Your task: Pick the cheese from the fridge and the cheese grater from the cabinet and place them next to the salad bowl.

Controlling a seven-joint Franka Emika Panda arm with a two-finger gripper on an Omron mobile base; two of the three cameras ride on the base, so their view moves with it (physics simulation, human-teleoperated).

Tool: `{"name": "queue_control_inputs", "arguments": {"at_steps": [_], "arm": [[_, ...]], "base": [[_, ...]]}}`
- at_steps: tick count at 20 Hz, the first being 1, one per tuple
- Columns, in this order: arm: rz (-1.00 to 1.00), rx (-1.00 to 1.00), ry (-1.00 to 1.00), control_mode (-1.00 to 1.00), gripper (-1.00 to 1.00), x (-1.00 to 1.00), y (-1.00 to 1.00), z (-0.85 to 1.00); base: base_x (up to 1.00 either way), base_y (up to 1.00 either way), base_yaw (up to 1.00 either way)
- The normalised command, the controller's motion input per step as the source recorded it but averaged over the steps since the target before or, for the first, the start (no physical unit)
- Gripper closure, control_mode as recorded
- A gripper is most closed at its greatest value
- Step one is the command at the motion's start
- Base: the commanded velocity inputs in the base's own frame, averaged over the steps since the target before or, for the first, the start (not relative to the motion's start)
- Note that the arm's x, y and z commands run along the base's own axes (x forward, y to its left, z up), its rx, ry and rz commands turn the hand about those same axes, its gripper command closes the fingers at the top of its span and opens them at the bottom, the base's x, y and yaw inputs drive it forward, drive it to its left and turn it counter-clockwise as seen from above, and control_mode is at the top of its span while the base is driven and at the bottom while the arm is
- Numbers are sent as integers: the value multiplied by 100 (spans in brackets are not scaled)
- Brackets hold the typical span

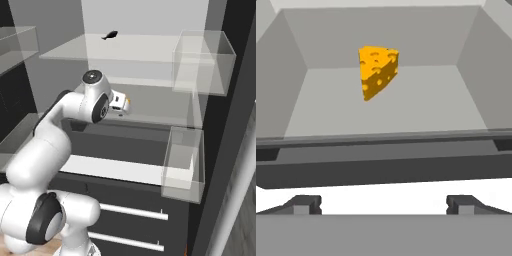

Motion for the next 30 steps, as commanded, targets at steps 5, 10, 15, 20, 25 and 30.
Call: {"name": "queue_control_inputs", "arguments": {"at_steps": [5,10,15,20,25,30], "arm": [[2,0,0,-100,-100,7,40,-11],[1,0,-6,-100,-100,5,5,-15],[0,0,-8,-100,-100,16,-4,-2],[0,0,0,-100,-100,43,0,0],[0,0,5,-100,-100,40,0,0],[0,0,1,-100,-100,29,-5,0]], "base": [[0,0,0],[0,0,0],[0,0,0],[0,0,0],[0,0,0],[0,0,0]]}}
